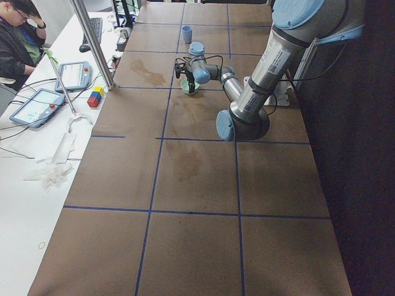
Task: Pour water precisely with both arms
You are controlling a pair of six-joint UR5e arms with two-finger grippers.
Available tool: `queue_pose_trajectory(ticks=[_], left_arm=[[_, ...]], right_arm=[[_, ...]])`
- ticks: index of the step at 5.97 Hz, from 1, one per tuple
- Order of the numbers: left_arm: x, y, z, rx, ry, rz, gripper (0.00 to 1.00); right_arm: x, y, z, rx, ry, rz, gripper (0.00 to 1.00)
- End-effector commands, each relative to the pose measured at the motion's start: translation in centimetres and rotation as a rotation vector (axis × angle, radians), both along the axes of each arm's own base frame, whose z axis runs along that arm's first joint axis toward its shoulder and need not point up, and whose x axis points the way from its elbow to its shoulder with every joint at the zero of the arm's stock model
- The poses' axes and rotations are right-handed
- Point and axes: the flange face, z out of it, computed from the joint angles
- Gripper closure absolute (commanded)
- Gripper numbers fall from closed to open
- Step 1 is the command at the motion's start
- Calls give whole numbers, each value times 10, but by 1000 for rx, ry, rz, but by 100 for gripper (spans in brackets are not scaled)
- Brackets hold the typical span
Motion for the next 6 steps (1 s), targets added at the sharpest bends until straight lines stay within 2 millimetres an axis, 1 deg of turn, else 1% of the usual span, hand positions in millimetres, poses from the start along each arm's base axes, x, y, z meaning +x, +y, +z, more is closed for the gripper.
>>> queue_pose_trajectory(ticks=[1, 2, 3, 4, 5, 6], left_arm=[[-44, 1, 23, 51, -53, 46, 0], [-53, -2, 35, 73, -64, 53, 0], [-57, 0, 48, 80, -79, 63, 0], [-58, 0, 49, 79, -81, 62, 0], [-59, -1, 49, 79, -81, 59, 0], [-59, -1, 49, 79, -81, 59, 0]], right_arm=[[-16, -4, -25, 23, -10, -13, 0], [-31, -29, -54, 31, -26, 13, 0], [-41, -28, -70, -5, -38, 57, 0], [-52, -29, -99, -1, -75, 131, 0], [-88, -28, -126, 3, -145, 196, 0], [-121, -25, -138, 17, -161, 217, 0]])
